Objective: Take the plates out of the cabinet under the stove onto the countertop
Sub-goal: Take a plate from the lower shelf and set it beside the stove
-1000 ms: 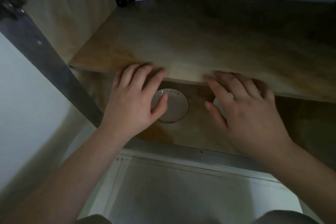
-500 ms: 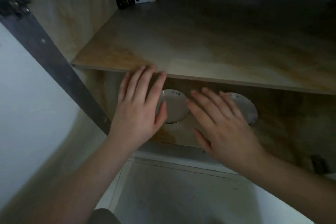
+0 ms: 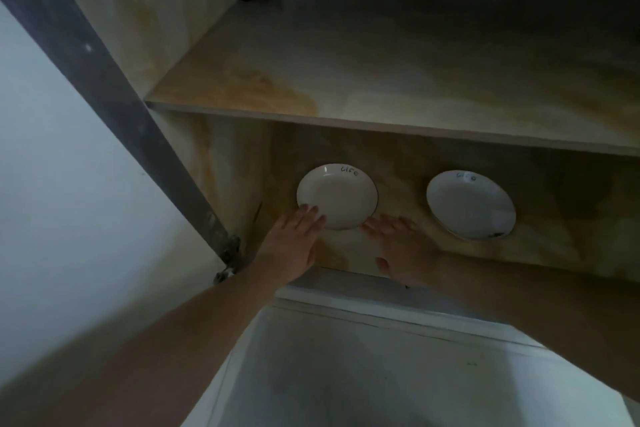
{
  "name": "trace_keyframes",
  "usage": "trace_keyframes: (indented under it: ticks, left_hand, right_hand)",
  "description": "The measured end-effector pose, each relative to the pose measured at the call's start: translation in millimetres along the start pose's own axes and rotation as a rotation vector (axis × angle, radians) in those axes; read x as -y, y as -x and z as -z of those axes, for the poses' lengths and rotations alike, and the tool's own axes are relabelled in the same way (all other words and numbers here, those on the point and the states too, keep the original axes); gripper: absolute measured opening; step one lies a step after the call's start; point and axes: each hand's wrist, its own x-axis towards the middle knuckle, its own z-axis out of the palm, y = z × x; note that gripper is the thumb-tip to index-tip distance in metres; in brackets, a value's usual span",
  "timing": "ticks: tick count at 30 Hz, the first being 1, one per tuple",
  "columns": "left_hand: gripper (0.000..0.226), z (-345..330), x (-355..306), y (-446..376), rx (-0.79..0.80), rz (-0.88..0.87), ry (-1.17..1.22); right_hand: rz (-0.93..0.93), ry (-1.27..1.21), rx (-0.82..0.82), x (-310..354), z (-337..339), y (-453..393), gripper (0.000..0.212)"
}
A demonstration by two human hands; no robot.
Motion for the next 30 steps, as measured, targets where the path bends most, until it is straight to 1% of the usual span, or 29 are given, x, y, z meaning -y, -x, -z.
trace_keyframes:
  ticks: [2, 5, 8, 10, 12, 15, 18, 21, 23, 25, 27, 28, 30]
  left_hand:
    - [0.075, -16, 6, -12, 0.094, 0.048, 0.080]
    - [0.079, -39, 8, -31, 0.154, 0.141, 0.189]
    - [0.080, -56, 2, -43, 0.164, 0.198, 0.255]
    - [0.079, -65, -3, -46, 0.141, 0.181, 0.259]
    - [0.078, -73, -9, -48, 0.119, 0.157, 0.237]
    - [0.075, -77, -9, -50, 0.102, 0.139, 0.204]
    - [0.069, -75, -9, -49, 0.070, 0.113, 0.192]
    - [0.059, -72, -9, -49, -0.014, 0.010, 0.162]
    - [0.048, -71, -10, -50, -0.048, -0.085, 0.212]
    - [0.037, -68, -12, -48, -0.091, -0.140, 0.357]
    - [0.032, -65, -11, -47, -0.171, -0.122, 0.519]
    - [0.032, -65, -9, -47, -0.223, -0.083, 0.576]
    - [0.039, -63, -5, -49, -0.276, 0.081, 0.679]
  right_hand:
    - [-0.001, -0.040, 0.018, -2, -12, -19, 0.074]
    - [-0.035, -0.078, 0.031, 1, -22, -51, 0.076]
    - [-0.082, -0.088, 0.067, 5, -34, -74, 0.077]
    - [-0.078, -0.084, 0.114, 7, -45, -79, 0.078]
    - [-0.072, -0.070, 0.111, 5, -55, -80, 0.080]
    - [-0.043, -0.007, 0.001, 0, -59, -83, 0.075]
    - [-0.032, -0.032, -0.074, -3, -60, -81, 0.065]
    - [-0.045, 0.001, -0.139, -7, -60, -75, 0.052]
    - [-0.028, 0.017, -0.178, -10, -60, -70, 0.040]
    - [-0.012, -0.005, -0.191, -12, -59, -64, 0.031]
    - [-0.034, -0.087, -0.240, -15, -59, -60, 0.027]
    - [-0.069, -0.161, -0.283, -18, -60, -60, 0.027]
    - [-0.198, -0.371, -0.351, -23, -59, -63, 0.034]
